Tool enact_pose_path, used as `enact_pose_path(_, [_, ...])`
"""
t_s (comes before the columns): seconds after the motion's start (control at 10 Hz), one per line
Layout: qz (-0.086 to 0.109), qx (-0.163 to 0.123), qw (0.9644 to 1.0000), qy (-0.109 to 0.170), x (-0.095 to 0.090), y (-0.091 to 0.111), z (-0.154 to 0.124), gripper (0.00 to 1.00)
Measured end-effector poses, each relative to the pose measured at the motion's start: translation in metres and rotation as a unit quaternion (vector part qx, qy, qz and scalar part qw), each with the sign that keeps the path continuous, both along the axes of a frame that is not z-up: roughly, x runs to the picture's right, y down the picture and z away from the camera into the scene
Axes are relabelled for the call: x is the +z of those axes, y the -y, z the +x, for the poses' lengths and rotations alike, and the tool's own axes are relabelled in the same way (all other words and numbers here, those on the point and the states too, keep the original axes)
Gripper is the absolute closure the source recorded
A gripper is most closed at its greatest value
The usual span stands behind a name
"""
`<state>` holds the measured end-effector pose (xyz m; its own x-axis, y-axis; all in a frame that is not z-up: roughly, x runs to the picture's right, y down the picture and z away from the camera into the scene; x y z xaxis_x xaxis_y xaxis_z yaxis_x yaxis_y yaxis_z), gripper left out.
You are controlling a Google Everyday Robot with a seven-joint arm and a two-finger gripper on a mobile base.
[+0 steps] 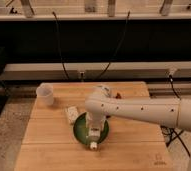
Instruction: Place the bottle in the ceramic bowl
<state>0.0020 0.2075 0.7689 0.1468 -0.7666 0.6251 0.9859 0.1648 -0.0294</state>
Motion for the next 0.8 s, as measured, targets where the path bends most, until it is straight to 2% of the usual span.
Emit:
enact_pose_path(0.1, [-0.001,0.000,1.0000,-0.002,0.0019,-0.0014,-0.0007,0.62])
enact_pose_path(0.2, [-0.001,0.000,1.0000,-0.002,0.0028,-0.0018,-0.0010,0.56])
enact_pose_path(0.4, [-0.005,-0.001,1.0000,-0.005,0.0044,-0.0042,-0.0008,0.32])
enact_pose_path(0.6, [-0.006,-0.001,1.0000,-0.005,0.0048,-0.0047,-0.0016,0.20])
enact_pose_path(0.8, [-0.007,0.000,1.0000,-0.004,0.0048,-0.0051,-0.0024,0.20])
